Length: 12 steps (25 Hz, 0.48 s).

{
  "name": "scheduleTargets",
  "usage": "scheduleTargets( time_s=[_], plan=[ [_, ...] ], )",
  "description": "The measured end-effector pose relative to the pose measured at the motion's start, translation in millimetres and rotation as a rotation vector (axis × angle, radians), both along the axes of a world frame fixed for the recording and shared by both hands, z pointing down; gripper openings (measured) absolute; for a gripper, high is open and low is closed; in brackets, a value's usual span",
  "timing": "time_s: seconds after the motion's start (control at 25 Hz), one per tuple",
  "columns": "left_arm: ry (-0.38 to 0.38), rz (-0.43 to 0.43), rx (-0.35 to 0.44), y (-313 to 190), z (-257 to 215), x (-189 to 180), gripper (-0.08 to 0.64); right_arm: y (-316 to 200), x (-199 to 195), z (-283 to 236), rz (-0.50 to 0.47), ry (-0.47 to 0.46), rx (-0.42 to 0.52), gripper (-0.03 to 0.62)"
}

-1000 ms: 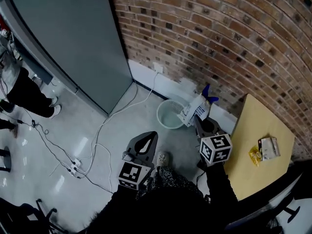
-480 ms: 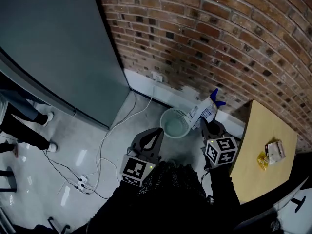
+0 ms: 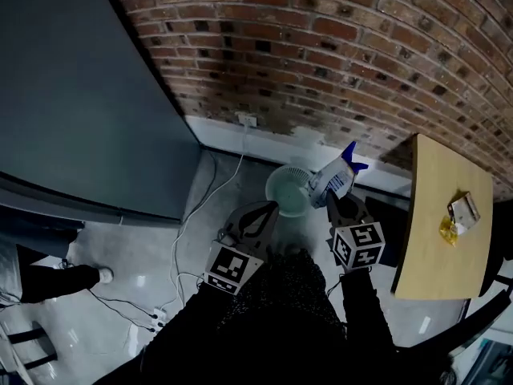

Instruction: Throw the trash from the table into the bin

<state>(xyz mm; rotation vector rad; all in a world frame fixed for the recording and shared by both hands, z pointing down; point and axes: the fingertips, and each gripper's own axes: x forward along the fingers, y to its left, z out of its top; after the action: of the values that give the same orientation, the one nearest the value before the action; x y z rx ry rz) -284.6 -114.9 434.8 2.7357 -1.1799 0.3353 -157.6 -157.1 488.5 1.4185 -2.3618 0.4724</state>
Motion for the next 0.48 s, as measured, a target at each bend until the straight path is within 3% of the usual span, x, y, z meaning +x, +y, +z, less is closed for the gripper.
scheduleTargets(
  time_s=[0.2, 0.32, 0.48],
  plan=[
    [-0.026, 0.082, -0.073, -13.4, 42.4, 16.2, 0.006, 1.6, -8.1, 37.1, -0.032, -0.025, -0.077, 0.011],
    [-0.047, 0.138, -0.102, -18.9, 71.8, 29.0, 0.006, 2.1, -6.2, 66.9, -0.063, 0.011, -0.143, 0.011],
    [-0.060, 0.127, -0.150, -31.4, 114.4, 35.0, 0.006, -2.1, -2.4, 111.3, -0.068, 0.003, -0.200, 0.011]
  ],
)
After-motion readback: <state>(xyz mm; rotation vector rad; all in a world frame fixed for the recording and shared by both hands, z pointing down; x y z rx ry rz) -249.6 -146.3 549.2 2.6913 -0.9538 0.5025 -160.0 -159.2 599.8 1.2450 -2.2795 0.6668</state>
